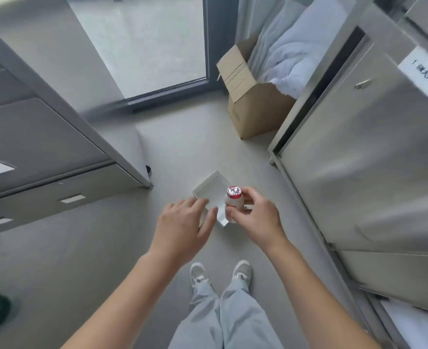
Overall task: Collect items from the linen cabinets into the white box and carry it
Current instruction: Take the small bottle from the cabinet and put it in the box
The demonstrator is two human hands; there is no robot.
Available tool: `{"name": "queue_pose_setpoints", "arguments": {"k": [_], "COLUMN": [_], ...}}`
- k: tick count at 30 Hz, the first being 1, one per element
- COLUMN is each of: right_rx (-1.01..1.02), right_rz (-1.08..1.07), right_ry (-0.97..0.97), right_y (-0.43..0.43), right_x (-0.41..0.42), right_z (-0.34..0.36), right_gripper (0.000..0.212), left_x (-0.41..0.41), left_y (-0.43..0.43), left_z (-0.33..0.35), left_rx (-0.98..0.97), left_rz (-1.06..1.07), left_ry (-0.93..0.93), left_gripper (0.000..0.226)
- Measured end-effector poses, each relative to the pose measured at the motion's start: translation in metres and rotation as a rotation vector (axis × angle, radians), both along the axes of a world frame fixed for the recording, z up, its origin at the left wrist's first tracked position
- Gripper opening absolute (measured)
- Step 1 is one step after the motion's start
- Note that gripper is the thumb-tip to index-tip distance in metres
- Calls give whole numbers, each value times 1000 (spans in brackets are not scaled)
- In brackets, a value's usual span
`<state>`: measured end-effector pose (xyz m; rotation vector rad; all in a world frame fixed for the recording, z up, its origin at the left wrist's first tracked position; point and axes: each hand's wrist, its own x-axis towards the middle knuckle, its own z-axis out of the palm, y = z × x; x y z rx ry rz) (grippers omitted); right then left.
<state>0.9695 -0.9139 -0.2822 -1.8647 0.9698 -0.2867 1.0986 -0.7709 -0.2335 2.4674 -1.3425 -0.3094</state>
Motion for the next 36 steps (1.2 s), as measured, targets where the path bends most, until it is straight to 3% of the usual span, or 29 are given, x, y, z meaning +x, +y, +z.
{"name": "queue_pose_setpoints", "arguments": {"k": [8, 14, 27, 36], "right_rx": [139, 149, 49, -225], "right_rz": [-54, -80, -127, 21], "right_ry": [47, 59, -100, -150], "right_y": [5, -5, -83, -183], "right_x": [2, 12, 46, 124], "right_z": [-133, -251, -454, -513], "right_gripper": [35, 33, 34, 32], "left_x": [-3, -2, 53, 123], "left_y": [-2, -17, -93, -144], "left_z": [-126, -252, -475, -572], "left_rx": [150, 171, 41, -31], "left_rz": [76, 115, 94, 32], "left_ry": [109, 164, 152, -25], "left_gripper": [52, 40, 46, 57]}}
